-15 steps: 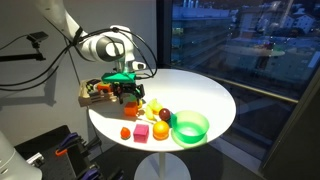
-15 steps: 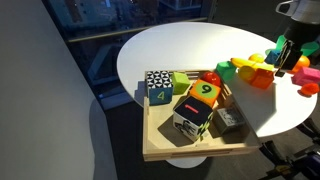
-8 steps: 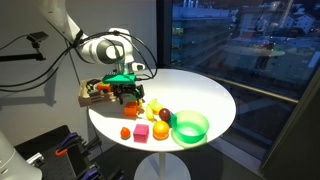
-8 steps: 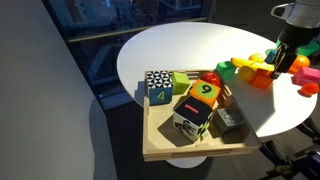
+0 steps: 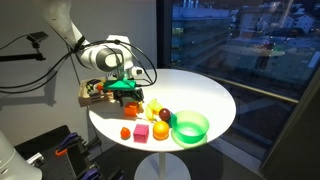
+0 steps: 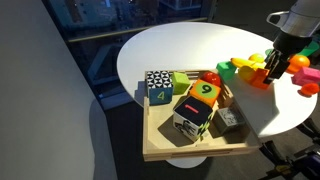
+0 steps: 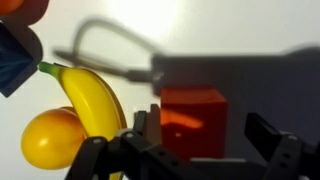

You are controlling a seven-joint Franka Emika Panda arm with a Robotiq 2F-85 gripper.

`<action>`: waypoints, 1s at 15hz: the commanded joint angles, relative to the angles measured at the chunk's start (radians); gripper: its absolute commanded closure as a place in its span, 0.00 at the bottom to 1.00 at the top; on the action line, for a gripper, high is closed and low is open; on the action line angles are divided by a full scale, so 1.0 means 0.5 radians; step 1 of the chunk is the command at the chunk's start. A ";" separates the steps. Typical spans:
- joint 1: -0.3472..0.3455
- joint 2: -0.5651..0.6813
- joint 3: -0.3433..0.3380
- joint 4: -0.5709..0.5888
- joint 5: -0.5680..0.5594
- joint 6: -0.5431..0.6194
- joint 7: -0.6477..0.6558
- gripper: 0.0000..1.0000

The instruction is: Pick up the orange block on the right and put it in the wooden box

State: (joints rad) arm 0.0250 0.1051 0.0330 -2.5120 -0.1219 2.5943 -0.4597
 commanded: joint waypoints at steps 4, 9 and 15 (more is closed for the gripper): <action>-0.078 -0.036 0.049 -0.091 0.356 0.134 -0.348 0.03; -0.069 -0.065 0.031 -0.089 0.308 0.129 -0.284 0.45; -0.031 -0.143 0.035 -0.104 0.229 0.077 -0.166 0.73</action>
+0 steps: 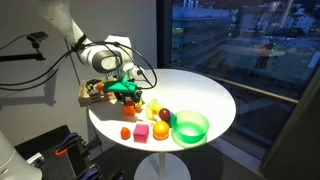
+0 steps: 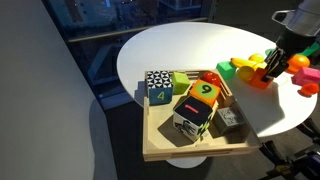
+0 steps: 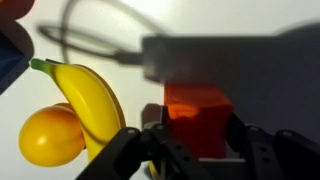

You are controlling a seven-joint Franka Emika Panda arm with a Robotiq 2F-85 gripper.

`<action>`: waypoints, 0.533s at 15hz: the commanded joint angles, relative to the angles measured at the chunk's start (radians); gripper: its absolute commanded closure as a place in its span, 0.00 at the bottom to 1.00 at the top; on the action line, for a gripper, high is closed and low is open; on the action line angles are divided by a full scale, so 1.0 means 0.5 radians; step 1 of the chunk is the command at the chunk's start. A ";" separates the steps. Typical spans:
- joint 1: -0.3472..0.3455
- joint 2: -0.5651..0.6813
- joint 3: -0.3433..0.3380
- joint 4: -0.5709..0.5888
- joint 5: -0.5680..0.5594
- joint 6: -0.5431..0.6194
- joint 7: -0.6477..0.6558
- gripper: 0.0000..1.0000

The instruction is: Pick up the orange block on the right and put it in the wooden box

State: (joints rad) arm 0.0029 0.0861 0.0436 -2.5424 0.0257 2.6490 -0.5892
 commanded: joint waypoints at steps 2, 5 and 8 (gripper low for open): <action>0.033 -0.137 0.027 -0.037 -0.069 -0.075 0.118 0.73; 0.075 -0.192 0.054 -0.023 -0.061 -0.166 0.141 0.74; 0.127 -0.257 0.080 -0.007 -0.053 -0.260 0.186 0.74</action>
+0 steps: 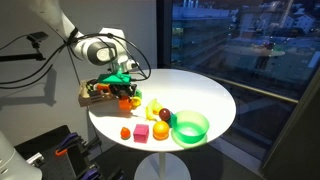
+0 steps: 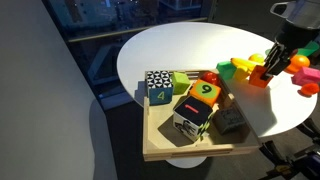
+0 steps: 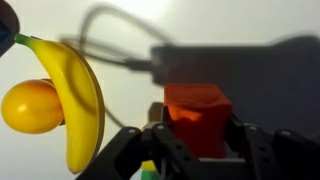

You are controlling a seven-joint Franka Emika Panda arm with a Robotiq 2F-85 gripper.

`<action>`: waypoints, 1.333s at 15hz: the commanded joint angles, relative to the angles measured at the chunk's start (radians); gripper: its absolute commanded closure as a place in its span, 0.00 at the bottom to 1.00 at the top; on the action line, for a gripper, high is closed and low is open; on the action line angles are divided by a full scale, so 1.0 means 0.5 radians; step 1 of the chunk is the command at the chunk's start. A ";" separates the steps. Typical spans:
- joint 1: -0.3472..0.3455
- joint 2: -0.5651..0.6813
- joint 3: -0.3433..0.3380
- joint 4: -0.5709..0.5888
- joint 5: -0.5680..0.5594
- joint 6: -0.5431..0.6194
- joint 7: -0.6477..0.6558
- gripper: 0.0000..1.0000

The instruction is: Pick up the orange block on the right and put it in the wooden box

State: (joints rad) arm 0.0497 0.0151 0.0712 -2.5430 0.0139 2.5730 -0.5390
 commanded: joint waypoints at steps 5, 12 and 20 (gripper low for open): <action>0.116 -0.204 0.055 0.029 -0.025 -0.192 0.180 0.74; 0.216 -0.231 0.089 0.140 0.034 -0.232 0.254 0.74; 0.296 -0.211 0.149 0.244 0.072 -0.290 0.338 0.74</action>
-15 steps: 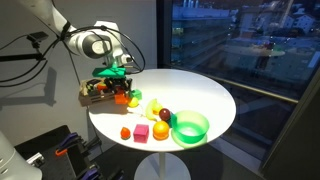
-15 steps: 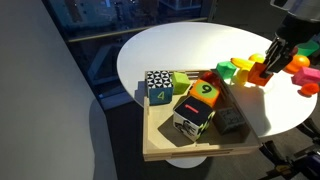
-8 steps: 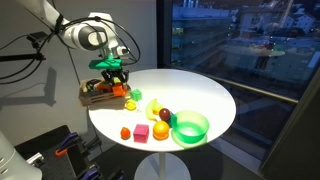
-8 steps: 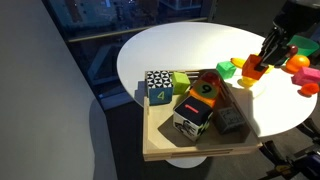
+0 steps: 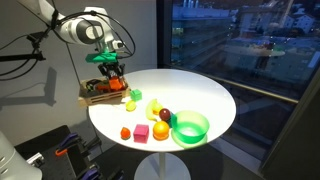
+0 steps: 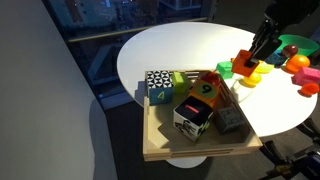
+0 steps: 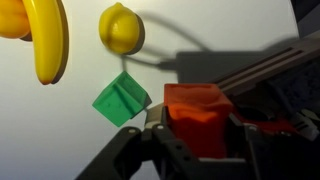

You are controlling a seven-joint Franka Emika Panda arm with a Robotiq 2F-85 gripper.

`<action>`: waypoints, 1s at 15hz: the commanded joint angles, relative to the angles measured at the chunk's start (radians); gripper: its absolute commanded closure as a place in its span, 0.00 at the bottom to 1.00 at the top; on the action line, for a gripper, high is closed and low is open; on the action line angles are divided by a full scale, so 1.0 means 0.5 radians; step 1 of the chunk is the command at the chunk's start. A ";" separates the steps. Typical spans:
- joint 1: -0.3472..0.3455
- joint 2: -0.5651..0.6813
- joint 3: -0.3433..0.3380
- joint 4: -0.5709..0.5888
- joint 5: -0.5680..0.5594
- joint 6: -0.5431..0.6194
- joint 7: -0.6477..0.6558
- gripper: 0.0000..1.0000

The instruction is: Pick up the orange block on the right and put it in the wooden box

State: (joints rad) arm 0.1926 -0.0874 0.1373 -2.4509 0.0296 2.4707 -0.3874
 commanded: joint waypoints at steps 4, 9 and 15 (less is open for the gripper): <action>0.006 0.000 0.014 0.023 0.004 -0.036 0.014 0.49; 0.005 0.000 0.014 0.025 0.005 -0.042 0.014 0.49; 0.009 -0.006 0.022 0.030 -0.011 -0.036 0.029 0.74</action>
State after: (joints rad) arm 0.1975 -0.0865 0.1415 -2.4399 0.0318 2.4515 -0.3807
